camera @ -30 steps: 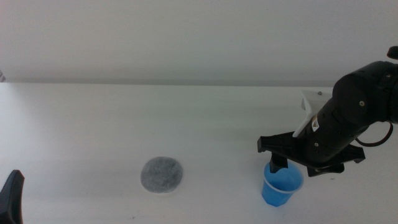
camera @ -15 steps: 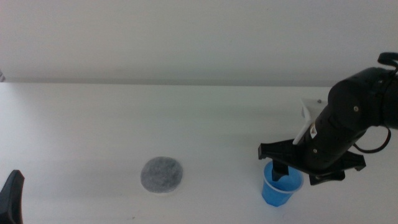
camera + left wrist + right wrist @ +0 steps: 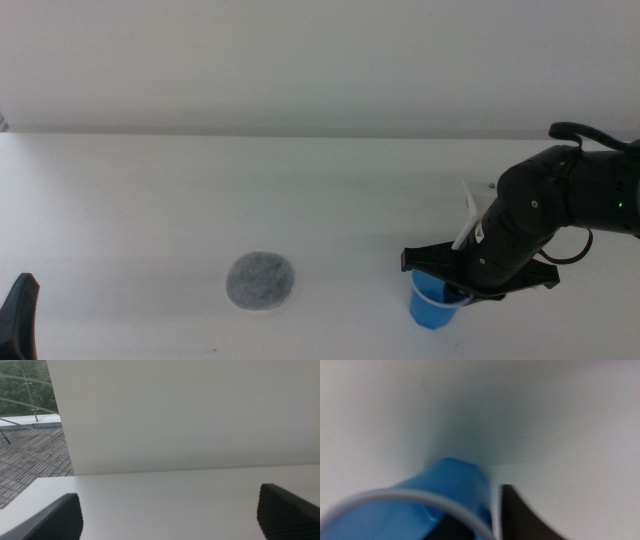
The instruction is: Place an empty cup on a cup mat.
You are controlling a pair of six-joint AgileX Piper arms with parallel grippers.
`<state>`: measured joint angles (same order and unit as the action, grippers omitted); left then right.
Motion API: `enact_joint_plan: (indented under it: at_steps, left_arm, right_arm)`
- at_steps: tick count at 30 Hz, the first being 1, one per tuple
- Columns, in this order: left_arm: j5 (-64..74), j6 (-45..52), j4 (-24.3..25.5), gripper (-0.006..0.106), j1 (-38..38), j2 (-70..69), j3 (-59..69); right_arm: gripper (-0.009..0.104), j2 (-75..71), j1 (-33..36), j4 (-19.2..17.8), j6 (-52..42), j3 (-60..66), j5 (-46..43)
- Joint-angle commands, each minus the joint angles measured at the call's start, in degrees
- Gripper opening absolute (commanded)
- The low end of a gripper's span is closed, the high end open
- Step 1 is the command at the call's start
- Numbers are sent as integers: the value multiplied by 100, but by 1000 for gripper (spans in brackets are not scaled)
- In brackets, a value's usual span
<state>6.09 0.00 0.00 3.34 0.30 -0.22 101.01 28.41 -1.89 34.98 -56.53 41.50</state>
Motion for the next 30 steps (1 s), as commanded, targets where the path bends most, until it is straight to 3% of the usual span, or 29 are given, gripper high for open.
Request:
enact_joint_plan:
  at_steps: [1,8,19,30]
  left_arm:
    - [-67,0,0,94,-48,-233,235]
    - [-67,0,0,94,-48,-233,235]
    - [-67,0,0,94,-48,-233,235]
    - [-67,0,0,94,-48,-233,235]
  right_arm:
    - [-2,-12,41,-65,11,2,-66]
    - [-1,47,784,-136,99,-1480,719]
    - [-1,2203,1832,-122,265,-4921,2081]
    - [-1,2707,2109,-315,634,-5166,1675]
